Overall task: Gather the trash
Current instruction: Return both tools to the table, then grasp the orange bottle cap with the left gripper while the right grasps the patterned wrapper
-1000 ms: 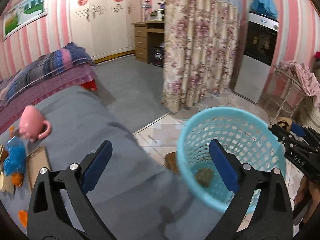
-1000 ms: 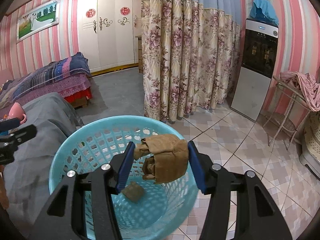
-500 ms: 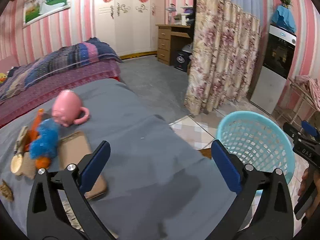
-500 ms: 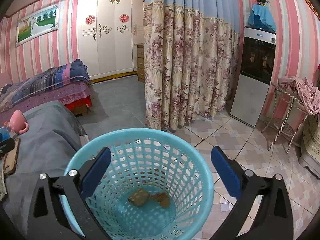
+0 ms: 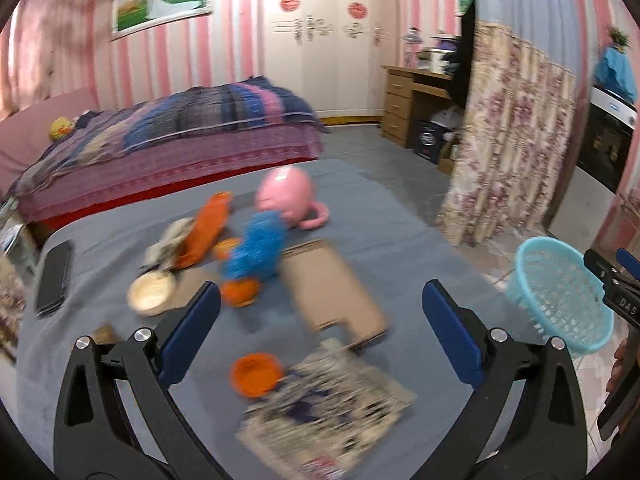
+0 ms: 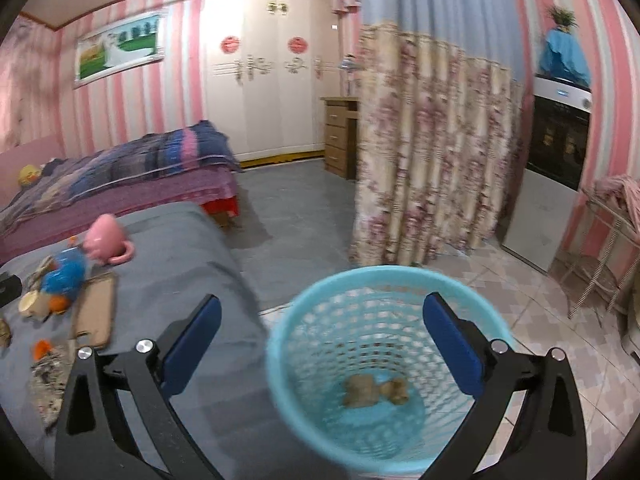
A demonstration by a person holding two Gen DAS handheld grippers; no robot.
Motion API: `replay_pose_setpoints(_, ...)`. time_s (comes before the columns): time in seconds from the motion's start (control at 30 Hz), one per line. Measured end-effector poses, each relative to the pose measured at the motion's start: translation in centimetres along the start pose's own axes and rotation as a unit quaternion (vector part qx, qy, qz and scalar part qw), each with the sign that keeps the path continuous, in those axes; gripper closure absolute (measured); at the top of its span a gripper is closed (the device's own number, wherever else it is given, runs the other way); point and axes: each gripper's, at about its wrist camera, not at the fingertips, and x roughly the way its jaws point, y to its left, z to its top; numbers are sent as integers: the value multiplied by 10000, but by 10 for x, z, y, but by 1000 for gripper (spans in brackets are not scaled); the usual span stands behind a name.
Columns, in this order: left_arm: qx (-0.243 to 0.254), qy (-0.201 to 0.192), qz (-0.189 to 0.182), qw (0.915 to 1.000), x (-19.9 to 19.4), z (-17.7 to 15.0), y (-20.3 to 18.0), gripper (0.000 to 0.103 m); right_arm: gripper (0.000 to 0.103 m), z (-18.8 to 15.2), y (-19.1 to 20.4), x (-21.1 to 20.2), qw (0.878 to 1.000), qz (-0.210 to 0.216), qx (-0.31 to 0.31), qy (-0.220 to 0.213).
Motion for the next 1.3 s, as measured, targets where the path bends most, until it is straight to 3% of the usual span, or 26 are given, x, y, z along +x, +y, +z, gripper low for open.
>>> replay_pose_setpoints(0.23,-425,162,581,9973,-21,-31,86,6,4,-12,72,-10,9968,721,-337,28)
replay_pose_setpoints(0.4,-772,306,785,9934,-25,-55,133,6,4,-23,127,-11,9908,1133,-715,179)
replay_pose_setpoints(0.63,-910,410,1042,9895,-33,-80,169,6,4,-51,184,-1,9793,1473,-1203,698)
replay_pose_setpoints(0.9,-1136,541,1015,9868,-31,-97,191,6,5,-76,218,16,9587,1822,-1750,1307)
replay_pose_setpoints(0.93,-1149,547,1013,9867,-31,-97,192,6,8,-80,222,20,9566,1833,-1780,1402)
replay_pose_setpoints(1.0,-1161,555,999,9866,-30,-98,193,6,26,-84,226,27,9523,1887,-1832,1547)
replay_pose_setpoints(1.03,-1163,565,990,9867,-29,-98,192,6,42,-88,229,32,9487,1949,-1841,1674)
replay_pose_setpoints(1.07,-1162,573,990,9866,-28,-98,191,6,48,-90,229,35,9461,2031,-1802,1766)
replay_pose_setpoints(1.23,-1147,600,955,9870,-22,-97,185,6,75,-90,230,38,9424,2229,-1762,1764)
replay_pose_setpoints(1.3,-1125,612,927,9874,-19,-96,180,6,78,-87,222,40,9420,2345,-1607,1783)
